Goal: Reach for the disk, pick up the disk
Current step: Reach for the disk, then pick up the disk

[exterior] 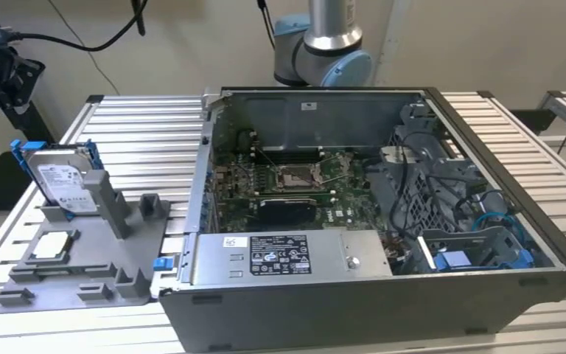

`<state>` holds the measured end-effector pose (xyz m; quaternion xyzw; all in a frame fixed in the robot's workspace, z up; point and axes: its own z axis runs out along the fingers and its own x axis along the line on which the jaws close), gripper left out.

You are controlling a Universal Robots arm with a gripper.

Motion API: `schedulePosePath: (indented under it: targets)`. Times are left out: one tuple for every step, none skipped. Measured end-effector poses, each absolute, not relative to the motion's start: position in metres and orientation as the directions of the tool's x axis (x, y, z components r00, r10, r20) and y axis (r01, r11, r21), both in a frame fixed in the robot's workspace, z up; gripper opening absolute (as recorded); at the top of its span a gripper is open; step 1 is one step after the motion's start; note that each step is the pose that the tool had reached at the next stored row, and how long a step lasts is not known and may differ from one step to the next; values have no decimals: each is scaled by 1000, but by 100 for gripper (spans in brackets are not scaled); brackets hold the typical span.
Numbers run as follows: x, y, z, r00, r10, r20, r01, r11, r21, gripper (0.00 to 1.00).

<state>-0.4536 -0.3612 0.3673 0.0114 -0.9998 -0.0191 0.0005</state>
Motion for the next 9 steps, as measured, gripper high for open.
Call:
schedulePosePath:
  targets:
    - [-454,-361,367,-1000,-26,1,-26,999,38,0]
    - [-454,-361,367,-1000,-30,1,-30,999,38,0]
    - [-454,-361,367,-999,-35,1,-35,999,38,0]
    - [-454,-361,367,-999,-40,1,-40,998,38,0]
    - [-454,-361,367,-999,-47,0,-47,998,38,0]
    - [-454,-361,367,-999,-54,0,-54,998,38,0]
    - [-454,-361,367,-998,-62,1,-62,997,38,0]
    - [-454,-361,368,-997,-71,1,-71,997,38,0]
    - [-454,-361,368,-997,-81,0,-81,996,38,0]
